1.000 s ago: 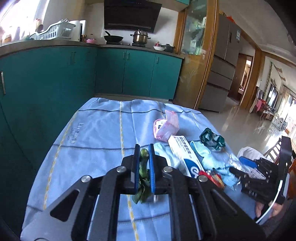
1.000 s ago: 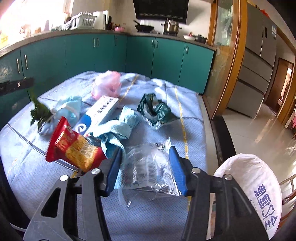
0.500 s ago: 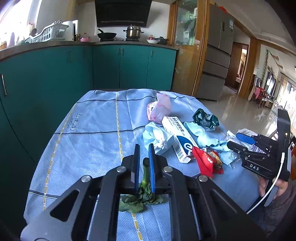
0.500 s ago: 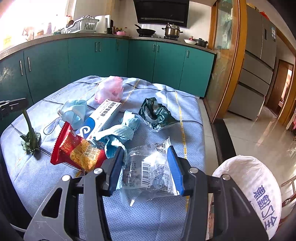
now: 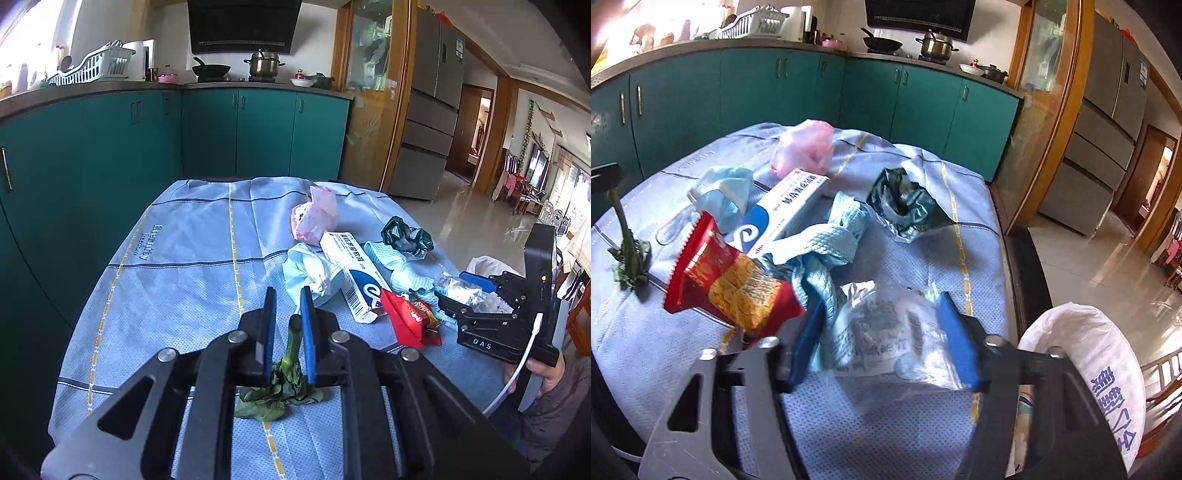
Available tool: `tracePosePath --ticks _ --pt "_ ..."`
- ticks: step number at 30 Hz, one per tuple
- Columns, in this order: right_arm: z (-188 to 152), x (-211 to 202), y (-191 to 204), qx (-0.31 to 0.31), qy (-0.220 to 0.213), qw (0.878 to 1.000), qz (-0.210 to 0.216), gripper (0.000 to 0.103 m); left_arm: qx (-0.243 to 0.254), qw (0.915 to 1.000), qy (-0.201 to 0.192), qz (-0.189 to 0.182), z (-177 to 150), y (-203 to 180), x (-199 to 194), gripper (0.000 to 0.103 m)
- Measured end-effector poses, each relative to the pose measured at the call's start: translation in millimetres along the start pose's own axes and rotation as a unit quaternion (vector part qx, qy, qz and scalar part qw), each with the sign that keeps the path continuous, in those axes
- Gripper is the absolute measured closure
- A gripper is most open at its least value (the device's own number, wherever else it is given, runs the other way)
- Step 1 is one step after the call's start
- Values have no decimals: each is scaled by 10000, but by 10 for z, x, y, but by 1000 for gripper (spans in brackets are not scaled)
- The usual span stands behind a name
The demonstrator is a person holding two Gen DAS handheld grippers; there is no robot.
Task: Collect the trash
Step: 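Lift the vegetable with the left tool while the right tool grasps the light blue cloth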
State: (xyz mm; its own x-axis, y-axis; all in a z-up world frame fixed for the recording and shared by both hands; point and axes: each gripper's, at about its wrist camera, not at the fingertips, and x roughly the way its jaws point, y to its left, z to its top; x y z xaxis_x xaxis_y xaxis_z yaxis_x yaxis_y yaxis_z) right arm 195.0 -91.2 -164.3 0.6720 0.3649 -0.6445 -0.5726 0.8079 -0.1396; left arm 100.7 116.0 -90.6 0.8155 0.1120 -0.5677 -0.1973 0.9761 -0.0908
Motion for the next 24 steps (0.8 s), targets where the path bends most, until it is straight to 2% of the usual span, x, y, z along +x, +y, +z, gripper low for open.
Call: tracePosePath --ticks 4,15,17,24 --pt "-2 -85 -32 30 -156 9998 68 52 8 10000 -81 10 14 -11 -60 89" --pt "-41 -339 -180 233 -539 9982 104 60 75 9996 -288 1 78 -93 -229 89" --pt "-43 -370 -194 243 -589 9978 189 79 80 9995 -290 -10 78 -104 -235 89" --pt "-53 -310 -134 100 -445 9986 249 79 89 9998 -143 -78 50 -125 -146 89"
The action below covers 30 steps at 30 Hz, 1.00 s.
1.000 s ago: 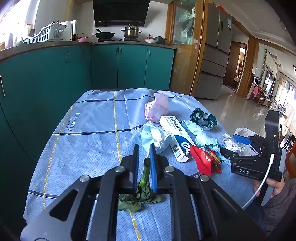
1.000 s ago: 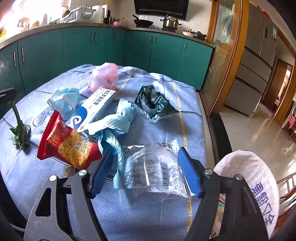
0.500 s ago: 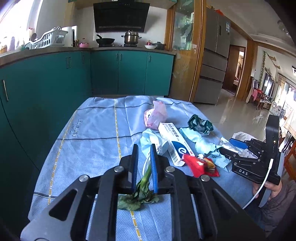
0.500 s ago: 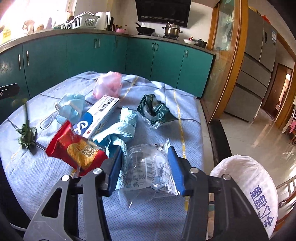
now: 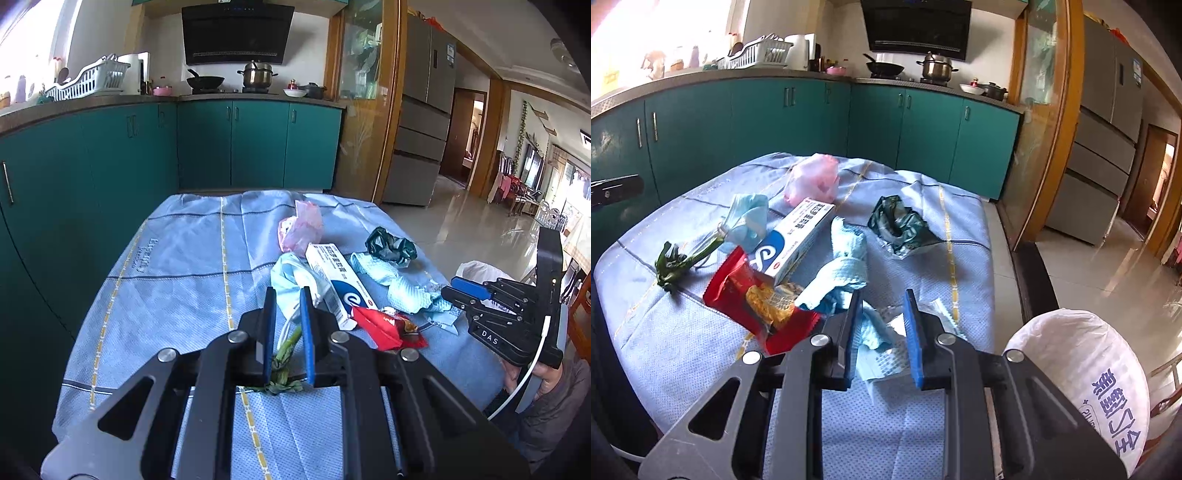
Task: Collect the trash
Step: 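Lift the vegetable with the left tool while the right tool grasps the light blue cloth, then hold the vegetable in the left tool while the right tool carries the blue cloth over the wastebasket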
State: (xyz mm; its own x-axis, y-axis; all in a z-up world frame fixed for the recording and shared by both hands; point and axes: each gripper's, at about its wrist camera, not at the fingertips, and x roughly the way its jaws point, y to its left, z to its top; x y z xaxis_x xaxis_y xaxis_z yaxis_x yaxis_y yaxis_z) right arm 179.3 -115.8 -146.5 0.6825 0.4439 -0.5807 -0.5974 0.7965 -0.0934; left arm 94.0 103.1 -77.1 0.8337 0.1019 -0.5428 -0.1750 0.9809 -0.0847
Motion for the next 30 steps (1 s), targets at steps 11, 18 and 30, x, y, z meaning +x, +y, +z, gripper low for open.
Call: tracePosePath --ticks 11,18,30 --pt "-14 40 122 -205 46 9997 151 58 -240 9987 430 -87 -140 -1 336 78" --pt "40 72 242 -276 -40 9992 270 34 -340 9984 455 16 -174 85 391 45" --pt "153 410 293 74 370 9991 190 34 -116 9939 1099 68 -432 88 815 39"
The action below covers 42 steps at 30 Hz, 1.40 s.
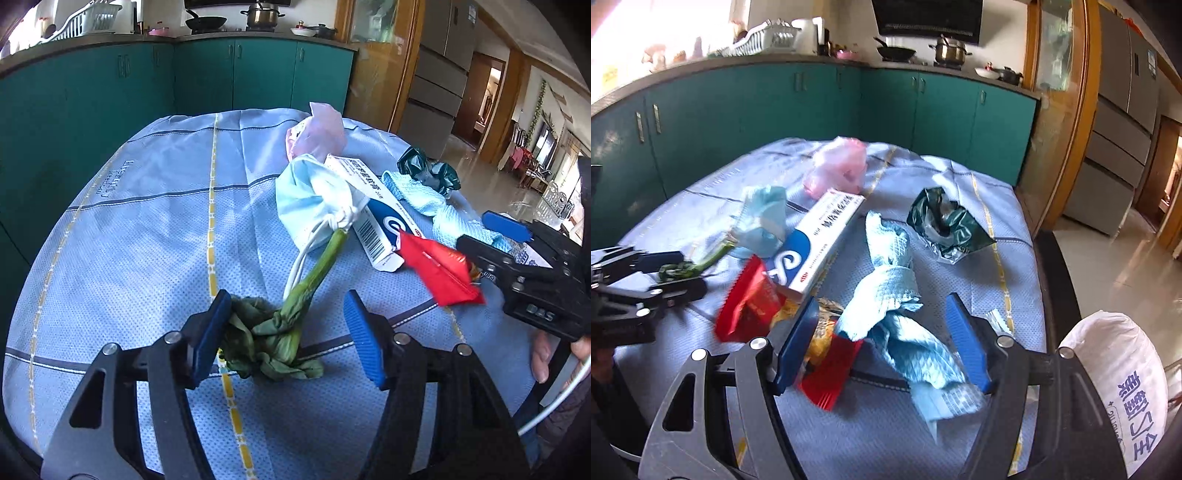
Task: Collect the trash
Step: 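Hold the vegetable in the left tool while the right tool carries the blue cloth over the wastebasket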
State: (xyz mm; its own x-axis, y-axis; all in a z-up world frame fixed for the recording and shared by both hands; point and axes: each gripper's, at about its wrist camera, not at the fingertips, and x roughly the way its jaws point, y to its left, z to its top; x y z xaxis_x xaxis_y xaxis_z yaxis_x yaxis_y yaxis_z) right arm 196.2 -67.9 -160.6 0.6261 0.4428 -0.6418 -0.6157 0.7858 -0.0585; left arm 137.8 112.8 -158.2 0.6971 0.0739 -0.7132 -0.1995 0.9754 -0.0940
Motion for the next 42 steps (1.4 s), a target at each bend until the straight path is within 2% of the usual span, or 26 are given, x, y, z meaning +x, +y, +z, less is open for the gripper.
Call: tracePosePath --ticks 2,4,5,6,7,8,10,12,17,21,23,24,25,28,30,32,34,36,37,42 --pt "20 83 4 57 175 9998 -40 34 22 10000 10 -11 -5 12 -10 41" --pt "44 135 -25 228 279 9992 193 34 18 10000 26 39 -12 35 -19 54" --pt "53 154 -41 315 314 9986 300 37 9 10000 30 80 -13 49 -21 58" --pt "58 167 -47 356 338 9982 358 45 -4 9999 41 100 -11 68 -23 64" --pt "59 178 -42 352 366 9980 369 66 -44 9999 42 82 -10 91 -35 70" --pt "55 190 -34 340 398 9980 361 72 -86 9999 32 68 -10 115 -52 73" --pt "43 162 -9 259 351 9985 316 73 -137 9999 -47 53 3 146 -111 80" --pt "33 100 2 190 219 9992 289 74 -162 9997 -179 86 22 172 -197 82" --pt "53 -199 -85 361 -434 9974 446 74 -316 9978 -575 -18 95 249 -413 82" --pt "56 -308 -213 611 -633 9950 480 74 -343 9977 -588 56 139 298 -473 82" --pt "40 -315 -243 626 -595 9953 432 74 -346 9985 -421 -10 124 334 -468 68" --pt "26 -326 -247 604 -577 9957 390 74 -326 9989 -337 -87 109 338 -466 54" --pt "16 -336 -253 582 -569 9960 360 74 -277 9992 -274 -126 86 324 -458 46" --pt "-23 -387 -274 506 -581 9966 283 74 -8 10000 -27 -53 8 219 -340 40" --pt "-52 -418 -304 488 -580 9969 204 74 63 9998 191 0 -30 170 -205 40" --pt "-82 -449 -331 473 -594 9970 132 74 118 9995 275 25 -79 137 -133 45" --pt "-118 -485 -364 455 -626 9970 71 74 287 9989 226 276 -106 85 -109 56" --pt "-149 -523 -405 467 -665 9967 4 74 295 9988 216 311 -96 90 -109 73" --pt "-167 -554 -435 480 -701 9964 -55 74 206 9993 147 278 -81 113 -151 77" --pt "-293 -824 -680 676 -987 9918 -451 74 222 9976 -550 354 23 48 -503 80"
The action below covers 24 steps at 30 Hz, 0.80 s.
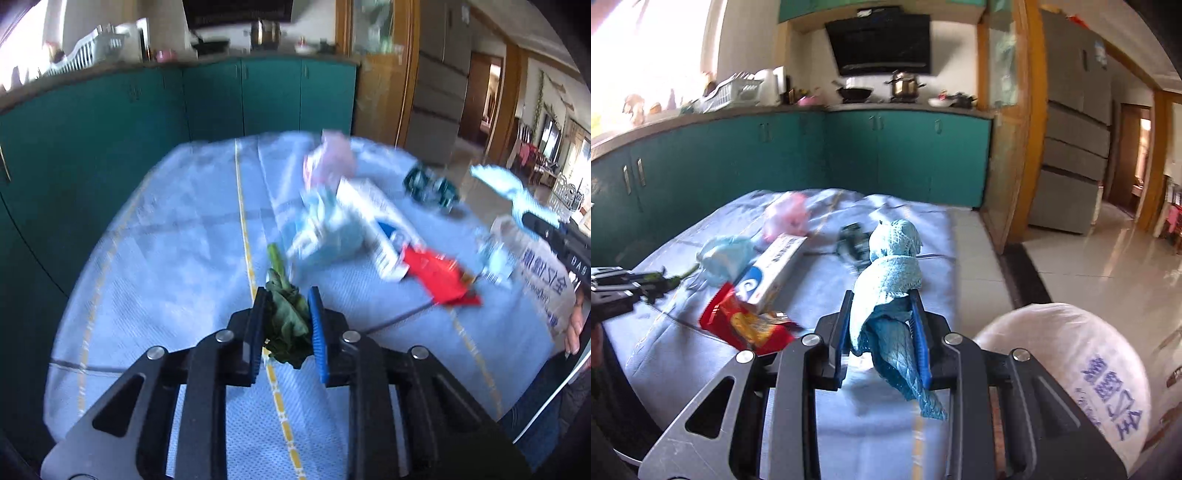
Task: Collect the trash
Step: 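Hold the vegetable in the left tool while the right tool carries the blue cloth over the wastebasket, then drop the vegetable into the wastebasket with the left tool while the right tool releases the cloth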
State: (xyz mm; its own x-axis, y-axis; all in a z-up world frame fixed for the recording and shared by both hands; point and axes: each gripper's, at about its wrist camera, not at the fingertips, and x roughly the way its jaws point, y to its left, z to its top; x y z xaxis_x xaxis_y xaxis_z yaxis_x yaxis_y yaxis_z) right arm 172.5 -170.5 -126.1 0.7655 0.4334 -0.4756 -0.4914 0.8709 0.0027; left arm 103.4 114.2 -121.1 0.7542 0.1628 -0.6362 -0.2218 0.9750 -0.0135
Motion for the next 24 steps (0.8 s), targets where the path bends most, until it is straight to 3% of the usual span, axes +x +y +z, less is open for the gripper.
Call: tracePosePath --ticks 5,9,13,16,18,21,24 --pt "-111 -294 -409 292 -207 9972 -653 74 164 9983 -428 -353 250 -296 -205 80" --pt "-275 -500 -798 684 -181 9899 -1230 74 445 9929 -577 -941 418 -750 -261 81" --pt "-455 -691 -1136 1139 -131 9796 -1652 74 758 9790 -629 -1783 600 -1406 -212 81" --pt "-543 -700 -1259 1250 16 9746 -1858 74 1077 9683 -582 -2179 648 -1873 -138 85" --pt "-588 -653 -1342 1328 156 9733 -1864 74 1245 9684 -628 -2067 688 -2028 -145 85" --pt "-642 -604 -1355 1256 309 9735 -1886 74 1236 9717 -732 -1877 726 -1941 -206 83" --pt "-629 -513 -1315 1158 397 9761 -1794 74 1028 9832 -463 -1439 625 -1593 -201 52"
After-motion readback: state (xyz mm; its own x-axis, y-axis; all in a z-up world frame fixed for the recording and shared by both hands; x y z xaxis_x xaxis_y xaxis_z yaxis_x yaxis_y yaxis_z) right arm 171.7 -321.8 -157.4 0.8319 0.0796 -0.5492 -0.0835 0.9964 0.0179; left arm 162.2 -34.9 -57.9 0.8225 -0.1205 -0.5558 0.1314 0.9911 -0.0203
